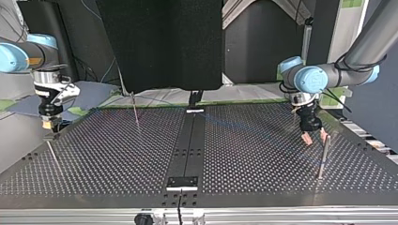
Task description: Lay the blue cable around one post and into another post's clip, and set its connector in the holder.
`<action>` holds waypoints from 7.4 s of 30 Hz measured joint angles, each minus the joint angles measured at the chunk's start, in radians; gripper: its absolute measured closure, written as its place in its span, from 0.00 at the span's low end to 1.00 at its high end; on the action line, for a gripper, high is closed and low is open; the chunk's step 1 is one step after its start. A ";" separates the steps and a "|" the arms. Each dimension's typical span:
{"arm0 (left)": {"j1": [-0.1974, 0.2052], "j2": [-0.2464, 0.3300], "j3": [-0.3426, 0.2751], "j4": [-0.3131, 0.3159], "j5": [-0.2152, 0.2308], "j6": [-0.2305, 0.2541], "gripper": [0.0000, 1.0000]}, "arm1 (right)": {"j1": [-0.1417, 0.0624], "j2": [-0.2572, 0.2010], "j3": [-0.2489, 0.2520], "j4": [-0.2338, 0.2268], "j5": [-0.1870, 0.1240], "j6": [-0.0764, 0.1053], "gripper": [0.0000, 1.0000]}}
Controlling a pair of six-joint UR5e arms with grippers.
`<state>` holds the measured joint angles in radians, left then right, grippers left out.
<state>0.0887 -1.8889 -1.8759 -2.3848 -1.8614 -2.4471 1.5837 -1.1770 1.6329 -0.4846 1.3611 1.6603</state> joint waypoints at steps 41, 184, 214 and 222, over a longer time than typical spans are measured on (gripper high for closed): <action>-0.006 0.000 0.000 0.001 -0.002 0.027 0.00 | -0.078 0.088 -0.138 0.084 -0.181 -0.036 1.00; -0.009 0.000 0.000 0.004 -0.002 0.045 0.00 | -0.046 0.124 -0.175 0.043 -0.132 0.026 0.95; -0.023 0.001 0.000 -0.069 -0.027 0.093 0.00 | -0.046 0.124 -0.175 0.042 -0.132 0.026 0.00; -0.034 0.021 -0.001 -0.129 -0.058 0.077 0.00 | -0.046 0.124 -0.175 0.042 -0.132 0.026 0.00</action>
<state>0.0544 -1.8677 -1.8768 -2.5138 -1.9191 -2.3697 1.5381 -1.0533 1.4579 -0.4424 1.2294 1.6862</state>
